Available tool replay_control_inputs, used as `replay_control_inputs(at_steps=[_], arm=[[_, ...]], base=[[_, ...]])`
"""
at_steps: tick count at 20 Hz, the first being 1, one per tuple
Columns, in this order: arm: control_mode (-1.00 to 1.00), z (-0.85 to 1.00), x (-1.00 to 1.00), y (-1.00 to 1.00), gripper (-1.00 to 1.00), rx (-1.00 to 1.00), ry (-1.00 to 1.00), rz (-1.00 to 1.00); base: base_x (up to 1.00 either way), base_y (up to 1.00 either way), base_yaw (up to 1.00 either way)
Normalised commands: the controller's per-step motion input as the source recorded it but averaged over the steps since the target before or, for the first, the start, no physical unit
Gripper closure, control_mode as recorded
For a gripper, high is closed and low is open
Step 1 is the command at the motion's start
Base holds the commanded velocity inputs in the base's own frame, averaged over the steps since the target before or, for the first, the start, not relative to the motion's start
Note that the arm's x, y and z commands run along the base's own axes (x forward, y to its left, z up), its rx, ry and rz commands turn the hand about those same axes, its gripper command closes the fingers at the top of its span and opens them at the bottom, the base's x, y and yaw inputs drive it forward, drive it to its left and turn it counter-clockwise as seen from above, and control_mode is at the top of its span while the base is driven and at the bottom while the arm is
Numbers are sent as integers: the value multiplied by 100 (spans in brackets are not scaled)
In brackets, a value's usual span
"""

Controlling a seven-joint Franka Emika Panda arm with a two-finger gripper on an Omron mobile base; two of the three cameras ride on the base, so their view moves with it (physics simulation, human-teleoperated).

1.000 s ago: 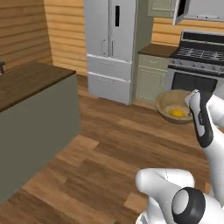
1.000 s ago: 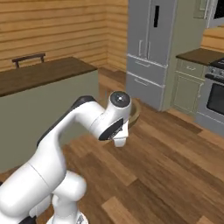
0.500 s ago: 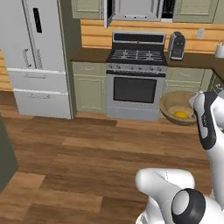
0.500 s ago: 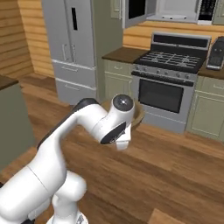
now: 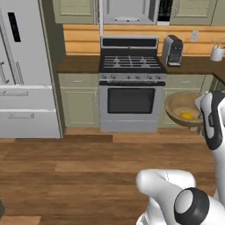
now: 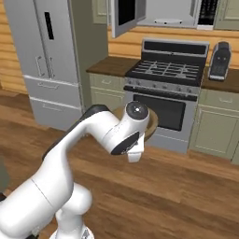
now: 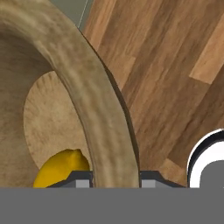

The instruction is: Pick the lemon from the sink and place it in the bowl. Then pick the bowl and place it in the microwave. Then close the microwave door and press the start button.

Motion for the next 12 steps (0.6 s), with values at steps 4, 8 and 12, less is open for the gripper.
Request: replay_control_inputs(at_steps=[4, 8, 12], arm=[[100, 0, 0, 0, 100, 0, 0, 0], [100, 0, 0, 0, 100, 0, 0, 0], [100, 0, 0, 0, 100, 0, 0, 0]], base=[[100, 32, -18], [100, 0, -15], [100, -3, -11]])
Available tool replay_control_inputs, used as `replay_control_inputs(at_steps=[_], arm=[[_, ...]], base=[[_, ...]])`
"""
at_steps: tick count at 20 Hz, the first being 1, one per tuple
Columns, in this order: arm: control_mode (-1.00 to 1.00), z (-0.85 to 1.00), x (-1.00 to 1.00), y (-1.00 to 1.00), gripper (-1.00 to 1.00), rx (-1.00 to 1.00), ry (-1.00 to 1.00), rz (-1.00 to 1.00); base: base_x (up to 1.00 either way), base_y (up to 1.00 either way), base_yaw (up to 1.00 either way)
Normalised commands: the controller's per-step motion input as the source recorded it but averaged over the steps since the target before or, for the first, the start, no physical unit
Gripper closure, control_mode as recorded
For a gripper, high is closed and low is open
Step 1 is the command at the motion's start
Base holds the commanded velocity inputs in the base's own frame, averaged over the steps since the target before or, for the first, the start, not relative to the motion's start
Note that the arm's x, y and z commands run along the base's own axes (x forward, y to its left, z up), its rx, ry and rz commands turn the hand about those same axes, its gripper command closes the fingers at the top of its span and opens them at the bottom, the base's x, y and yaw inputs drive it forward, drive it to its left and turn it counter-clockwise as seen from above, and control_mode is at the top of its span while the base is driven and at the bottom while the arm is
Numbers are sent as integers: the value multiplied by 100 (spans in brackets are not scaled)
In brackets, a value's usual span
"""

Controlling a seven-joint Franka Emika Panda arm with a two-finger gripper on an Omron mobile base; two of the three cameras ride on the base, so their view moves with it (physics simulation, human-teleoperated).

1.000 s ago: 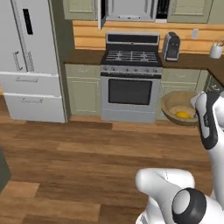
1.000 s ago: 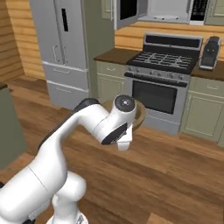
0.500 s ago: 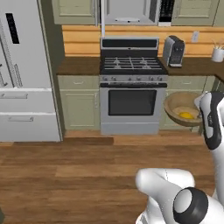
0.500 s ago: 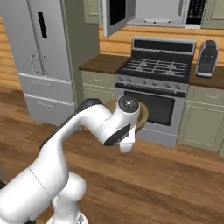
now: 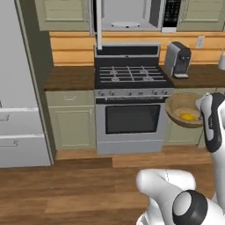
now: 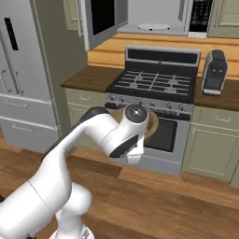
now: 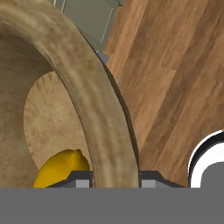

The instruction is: Pick the lemon from the sink and place it in the bowl. Then pick the bowl and place it in the microwave. Then close the microwave door and press the start button.

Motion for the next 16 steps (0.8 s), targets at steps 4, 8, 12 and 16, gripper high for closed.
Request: replay_control_inputs(at_steps=[4, 8, 12, 16], arm=[[100, 0, 0, 0, 100, 0, 0, 0], [100, 0, 0, 0, 100, 0, 0, 0], [100, 0, 0, 0, 100, 0, 0, 0], [100, 0, 0, 0, 100, 0, 0, 0]], base=[[100, 0, -5], [100, -19, 0], [100, -25, -4], [100, -14, -14]])
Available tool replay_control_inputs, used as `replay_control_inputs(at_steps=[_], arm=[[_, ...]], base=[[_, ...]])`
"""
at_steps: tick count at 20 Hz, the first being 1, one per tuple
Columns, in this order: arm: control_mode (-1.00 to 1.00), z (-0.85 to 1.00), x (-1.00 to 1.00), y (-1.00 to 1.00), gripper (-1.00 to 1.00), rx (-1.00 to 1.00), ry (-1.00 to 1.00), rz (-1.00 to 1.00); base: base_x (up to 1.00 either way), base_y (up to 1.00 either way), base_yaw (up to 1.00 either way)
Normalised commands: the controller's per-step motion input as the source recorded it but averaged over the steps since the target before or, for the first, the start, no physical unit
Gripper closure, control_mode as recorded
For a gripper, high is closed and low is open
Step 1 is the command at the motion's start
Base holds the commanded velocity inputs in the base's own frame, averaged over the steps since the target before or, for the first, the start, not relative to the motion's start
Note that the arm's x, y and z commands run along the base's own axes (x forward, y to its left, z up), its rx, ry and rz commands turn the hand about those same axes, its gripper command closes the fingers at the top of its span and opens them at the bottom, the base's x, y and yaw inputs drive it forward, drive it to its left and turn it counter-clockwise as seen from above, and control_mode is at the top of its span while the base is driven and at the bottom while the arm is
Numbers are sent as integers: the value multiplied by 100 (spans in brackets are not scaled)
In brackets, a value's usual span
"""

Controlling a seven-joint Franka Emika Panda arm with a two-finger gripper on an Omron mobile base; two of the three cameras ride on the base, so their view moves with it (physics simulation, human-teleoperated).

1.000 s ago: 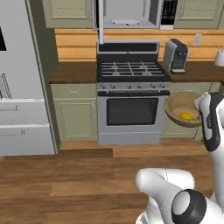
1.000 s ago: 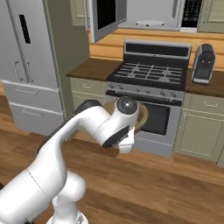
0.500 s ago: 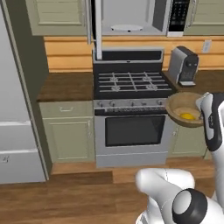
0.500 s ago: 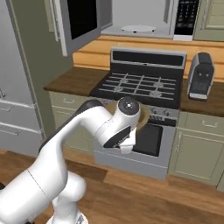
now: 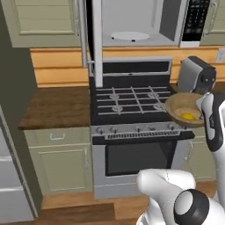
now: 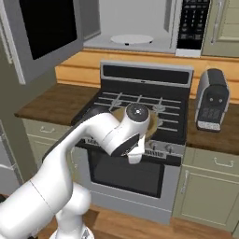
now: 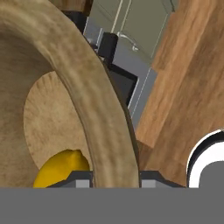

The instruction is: Pick the lemon from the sink and place it in the bowl. Then pick the bowl and place it in the microwave. Then close the microwave door and press the start button.

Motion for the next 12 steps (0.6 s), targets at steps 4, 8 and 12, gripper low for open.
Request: replay_control_inputs(at_steps=[4, 8, 12], arm=[[100, 0, 0, 0, 100, 0, 0, 0], [100, 0, 0, 0, 100, 0, 0, 0], [100, 0, 0, 0, 100, 0, 0, 0]], base=[[90, -7, -15], [72, 0, -13], [48, -1, -14]])
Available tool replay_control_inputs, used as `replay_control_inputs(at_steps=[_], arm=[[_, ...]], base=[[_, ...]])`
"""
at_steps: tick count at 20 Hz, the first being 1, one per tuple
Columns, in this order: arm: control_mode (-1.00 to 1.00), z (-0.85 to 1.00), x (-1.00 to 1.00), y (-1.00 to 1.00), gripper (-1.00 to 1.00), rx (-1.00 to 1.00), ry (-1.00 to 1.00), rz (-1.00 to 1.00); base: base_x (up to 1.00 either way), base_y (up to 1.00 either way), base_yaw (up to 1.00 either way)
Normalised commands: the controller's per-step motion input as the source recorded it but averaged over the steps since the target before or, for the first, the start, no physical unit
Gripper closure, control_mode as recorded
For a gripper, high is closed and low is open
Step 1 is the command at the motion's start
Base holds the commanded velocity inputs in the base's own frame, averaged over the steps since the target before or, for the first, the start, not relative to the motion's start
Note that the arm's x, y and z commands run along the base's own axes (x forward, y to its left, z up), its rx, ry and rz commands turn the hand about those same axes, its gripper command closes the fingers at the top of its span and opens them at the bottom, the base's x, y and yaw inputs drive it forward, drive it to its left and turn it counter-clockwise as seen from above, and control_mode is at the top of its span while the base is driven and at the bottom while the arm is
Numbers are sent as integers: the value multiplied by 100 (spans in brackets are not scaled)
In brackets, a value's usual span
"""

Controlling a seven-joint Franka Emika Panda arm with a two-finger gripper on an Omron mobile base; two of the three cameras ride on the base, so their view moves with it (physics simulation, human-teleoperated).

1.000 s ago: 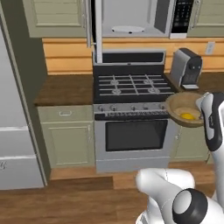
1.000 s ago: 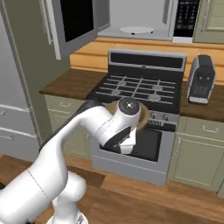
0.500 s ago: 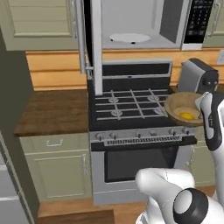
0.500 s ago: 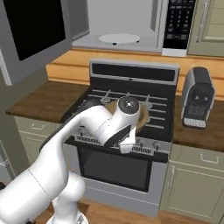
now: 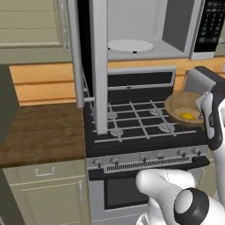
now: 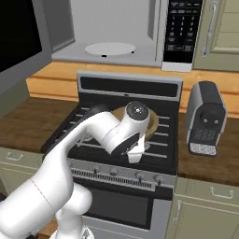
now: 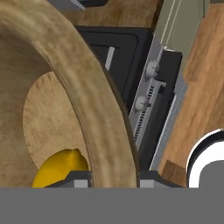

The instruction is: Pick the lemon from the sink and place it in the bowl. Then pick the bowl and place it in the microwave. Then close the microwave door and press the start button.

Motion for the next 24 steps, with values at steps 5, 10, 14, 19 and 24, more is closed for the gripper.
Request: replay_control_inputs(at_steps=[5, 10, 14, 19, 24], arm=[[100, 0, 0, 0, 100, 0, 0, 0], [100, 0, 0, 0, 100, 0, 0, 0], [100, 0, 0, 0, 100, 0, 0, 0], [-100, 13, -9, 14, 100, 3, 0, 0], [-100, 95, -43, 48, 100, 2, -5, 0]], base=[[44, -1, -11], [31, 0, -20], [22, 0, -13], [2, 0, -3], [0, 0, 0]])
